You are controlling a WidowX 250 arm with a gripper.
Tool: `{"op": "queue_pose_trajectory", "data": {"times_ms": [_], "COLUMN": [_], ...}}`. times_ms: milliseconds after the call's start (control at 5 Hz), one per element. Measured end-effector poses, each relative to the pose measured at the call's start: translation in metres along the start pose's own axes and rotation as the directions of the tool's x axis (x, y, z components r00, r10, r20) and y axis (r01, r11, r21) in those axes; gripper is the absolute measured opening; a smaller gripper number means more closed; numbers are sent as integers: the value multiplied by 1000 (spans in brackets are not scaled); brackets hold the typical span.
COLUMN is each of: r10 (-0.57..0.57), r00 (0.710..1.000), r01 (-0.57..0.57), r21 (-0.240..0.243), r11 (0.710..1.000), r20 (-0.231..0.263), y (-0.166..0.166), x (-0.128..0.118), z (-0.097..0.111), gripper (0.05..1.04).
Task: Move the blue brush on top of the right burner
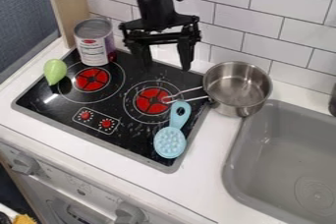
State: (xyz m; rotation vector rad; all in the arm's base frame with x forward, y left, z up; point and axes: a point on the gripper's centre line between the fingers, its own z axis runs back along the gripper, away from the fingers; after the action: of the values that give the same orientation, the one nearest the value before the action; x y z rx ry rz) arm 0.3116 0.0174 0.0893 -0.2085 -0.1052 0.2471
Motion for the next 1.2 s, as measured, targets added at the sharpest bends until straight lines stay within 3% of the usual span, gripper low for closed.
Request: {"op": "queue_pose_trajectory", "data": {"times_ms": [400,600,800,1200], "r10": [-147,-174,-201,-193], "r00": [989,985,979,981], "r01": [147,174,202,194], "r21": [47,78,76,78], "r11": [988,982,976,978], "r20": [-11,-6,-26,-23], "y": [0,8,9,8], "x": [-56,-69,-77,-76], "z": [-15,-23,-42,-59], "gripper": [1001,1001,1001,1001]}}
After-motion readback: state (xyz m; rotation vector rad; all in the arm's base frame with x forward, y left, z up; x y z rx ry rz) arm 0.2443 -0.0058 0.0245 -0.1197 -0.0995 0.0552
